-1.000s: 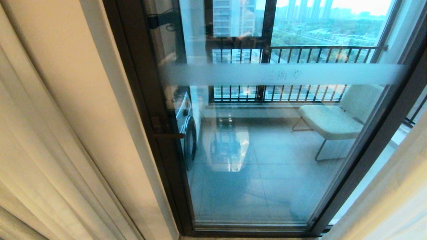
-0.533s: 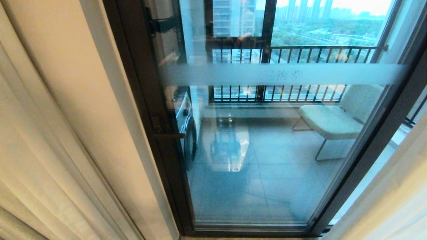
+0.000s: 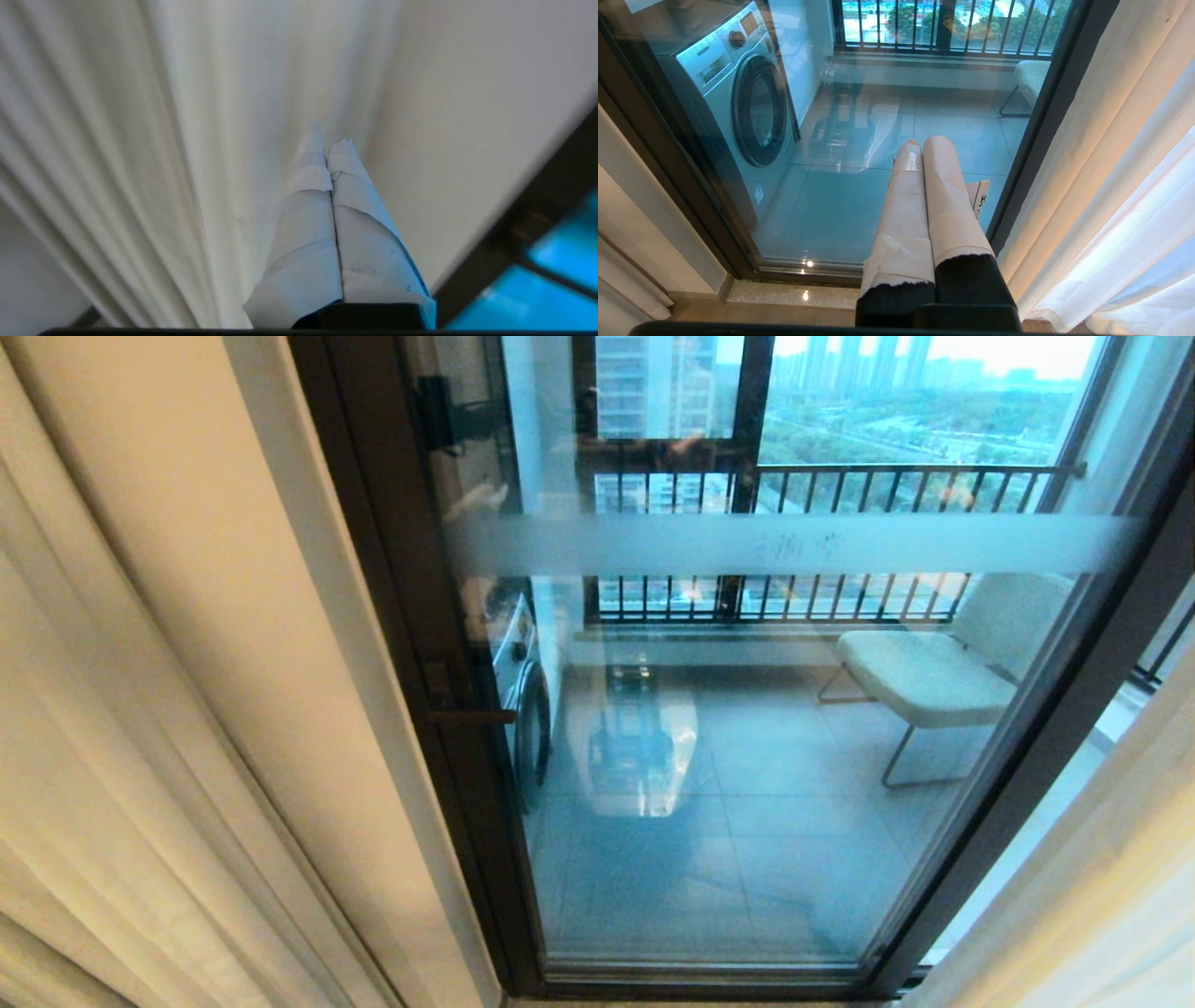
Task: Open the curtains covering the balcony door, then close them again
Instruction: Pull the inner curtains open on both sides
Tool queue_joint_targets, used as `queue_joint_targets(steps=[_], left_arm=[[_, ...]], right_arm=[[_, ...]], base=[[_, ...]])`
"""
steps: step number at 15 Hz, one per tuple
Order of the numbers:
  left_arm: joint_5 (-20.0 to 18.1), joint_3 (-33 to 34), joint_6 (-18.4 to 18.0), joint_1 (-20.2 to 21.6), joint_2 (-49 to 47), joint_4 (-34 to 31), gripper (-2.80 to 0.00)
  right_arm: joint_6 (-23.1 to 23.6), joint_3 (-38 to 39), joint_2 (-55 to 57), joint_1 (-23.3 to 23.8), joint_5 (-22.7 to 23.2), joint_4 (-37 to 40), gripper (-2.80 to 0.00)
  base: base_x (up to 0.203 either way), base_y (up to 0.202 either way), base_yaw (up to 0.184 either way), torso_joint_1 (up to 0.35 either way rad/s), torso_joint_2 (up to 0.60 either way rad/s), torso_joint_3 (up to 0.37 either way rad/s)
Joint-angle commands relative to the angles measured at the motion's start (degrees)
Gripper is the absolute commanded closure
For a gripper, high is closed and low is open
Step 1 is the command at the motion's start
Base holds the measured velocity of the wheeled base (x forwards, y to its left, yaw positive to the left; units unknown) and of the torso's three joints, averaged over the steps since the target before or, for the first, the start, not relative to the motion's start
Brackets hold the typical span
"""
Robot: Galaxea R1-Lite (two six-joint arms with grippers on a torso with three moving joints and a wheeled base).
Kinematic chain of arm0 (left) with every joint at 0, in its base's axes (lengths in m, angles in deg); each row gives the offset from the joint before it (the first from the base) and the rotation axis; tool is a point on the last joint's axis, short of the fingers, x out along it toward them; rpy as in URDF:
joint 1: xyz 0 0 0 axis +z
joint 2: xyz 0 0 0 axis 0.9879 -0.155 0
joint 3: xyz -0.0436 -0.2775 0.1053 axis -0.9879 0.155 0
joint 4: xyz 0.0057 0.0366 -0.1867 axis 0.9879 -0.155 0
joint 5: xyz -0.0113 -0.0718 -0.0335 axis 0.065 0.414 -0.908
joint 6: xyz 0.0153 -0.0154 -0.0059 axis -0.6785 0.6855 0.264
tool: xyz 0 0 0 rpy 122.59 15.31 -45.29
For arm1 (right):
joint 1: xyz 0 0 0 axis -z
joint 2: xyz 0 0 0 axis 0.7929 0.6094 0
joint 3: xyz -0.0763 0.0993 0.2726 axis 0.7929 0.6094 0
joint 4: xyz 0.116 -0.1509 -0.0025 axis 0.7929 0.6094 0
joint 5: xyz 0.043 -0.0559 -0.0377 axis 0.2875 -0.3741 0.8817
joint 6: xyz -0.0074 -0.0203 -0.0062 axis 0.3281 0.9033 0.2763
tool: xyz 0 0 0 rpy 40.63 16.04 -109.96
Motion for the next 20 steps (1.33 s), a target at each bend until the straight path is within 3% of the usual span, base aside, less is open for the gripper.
queue_joint_targets(steps=[1, 6, 10, 14, 17, 20], left_arm=[[-0.2, 3.6, 0.0, -3.9, 3.4, 0.3, 0.0], [-0.5, 10.0, -0.3, -17.1, 7.4, 0.3, 0.0], [-0.8, 20.3, -1.9, -19.4, 15.4, 0.5, 0.0], [-0.8, 31.3, -2.1, -29.2, 25.1, 0.5, 0.0], [-0.2, 38.4, -2.1, -31.6, 32.9, 0.2, 0.0], [0.5, 42.6, -2.2, -31.5, 42.0, -2.4, 0.0]], right_arm=[[0.0, 0.0, 0.0, 0.0, 0.0, 0.0, 0.0], [0.0, 0.0, 0.0, 0.0, 0.0, 0.0, 0.0], [0.0, 0.0, 0.0, 0.0, 0.0, 0.0, 0.0], [0.0, 0.0, 0.0, 0.0, 0.0, 0.0, 0.0], [0.0, 0.0, 0.0, 0.0, 0.0, 0.0, 0.0], [0.0, 0.0, 0.0, 0.0, 0.0, 0.0, 0.0]], base=[[0.0, 0.0, 0.0, 0.0, 0.0, 0.0], [0.0, 0.0, 0.0, 0.0, 0.0, 0.0], [0.0, 0.0, 0.0, 0.0, 0.0, 0.0], [0.0, 0.0, 0.0, 0.0, 0.0, 0.0], [0.0, 0.0, 0.0, 0.0, 0.0, 0.0], [0.0, 0.0, 0.0, 0.0, 0.0, 0.0]])
